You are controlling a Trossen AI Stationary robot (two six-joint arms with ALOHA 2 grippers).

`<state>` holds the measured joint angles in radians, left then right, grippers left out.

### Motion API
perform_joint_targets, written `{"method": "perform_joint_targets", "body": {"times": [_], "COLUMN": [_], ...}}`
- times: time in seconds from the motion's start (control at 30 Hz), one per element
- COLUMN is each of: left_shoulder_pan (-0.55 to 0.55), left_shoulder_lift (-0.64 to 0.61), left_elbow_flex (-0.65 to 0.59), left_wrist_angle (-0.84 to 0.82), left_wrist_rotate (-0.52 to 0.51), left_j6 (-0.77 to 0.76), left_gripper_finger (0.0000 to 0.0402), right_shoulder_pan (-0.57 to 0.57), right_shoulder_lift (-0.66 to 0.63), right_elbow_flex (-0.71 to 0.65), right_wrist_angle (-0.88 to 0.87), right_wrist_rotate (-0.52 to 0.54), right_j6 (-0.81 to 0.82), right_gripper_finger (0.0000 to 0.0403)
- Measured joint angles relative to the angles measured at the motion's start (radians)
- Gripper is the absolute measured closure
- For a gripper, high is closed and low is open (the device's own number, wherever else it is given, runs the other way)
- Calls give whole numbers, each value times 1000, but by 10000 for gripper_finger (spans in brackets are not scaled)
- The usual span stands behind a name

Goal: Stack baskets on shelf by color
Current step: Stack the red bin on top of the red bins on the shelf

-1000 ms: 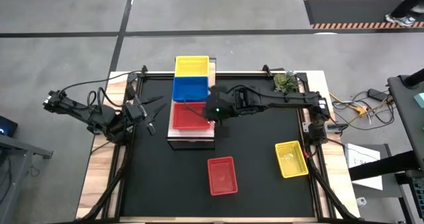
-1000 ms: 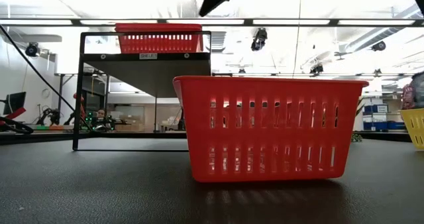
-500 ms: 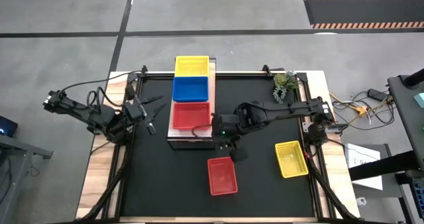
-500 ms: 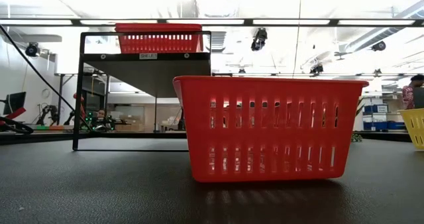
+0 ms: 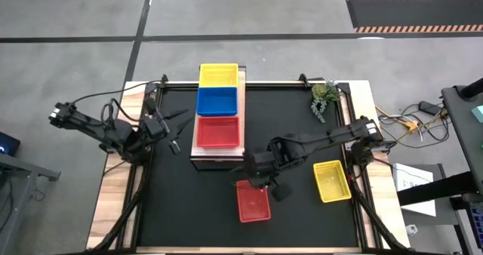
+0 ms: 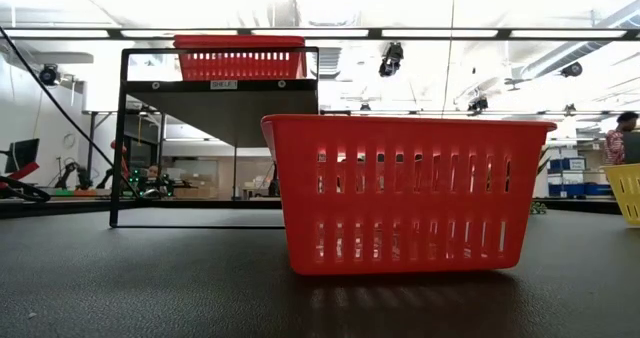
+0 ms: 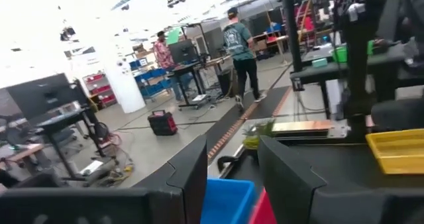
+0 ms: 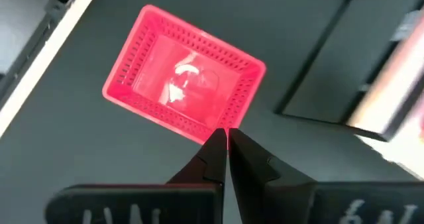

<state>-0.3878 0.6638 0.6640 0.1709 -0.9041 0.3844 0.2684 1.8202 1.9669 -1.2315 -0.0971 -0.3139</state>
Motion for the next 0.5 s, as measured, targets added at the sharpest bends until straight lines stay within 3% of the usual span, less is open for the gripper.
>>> {"method": "perform_joint_targets", "body": {"times": [0.33,0.5], "left_shoulder_pan": [-1,-12], "left_shoulder_lift": [133,178], "left_elbow_flex": [4,2], "left_wrist_angle": [125,169], "left_wrist_rotate": [205,232], "left_j6": [-66,-73], "left_gripper_finger": [283,283], "right_shoulder_pan": [42,92], "right_shoulder_lift": [0,0], "right_elbow_flex": [-198,-283], "right_wrist_angle": [151,305], "right_wrist_rotate": [-13,-16], "right_j6": [-89,-161], "right_gripper_finger": [394,394]}}
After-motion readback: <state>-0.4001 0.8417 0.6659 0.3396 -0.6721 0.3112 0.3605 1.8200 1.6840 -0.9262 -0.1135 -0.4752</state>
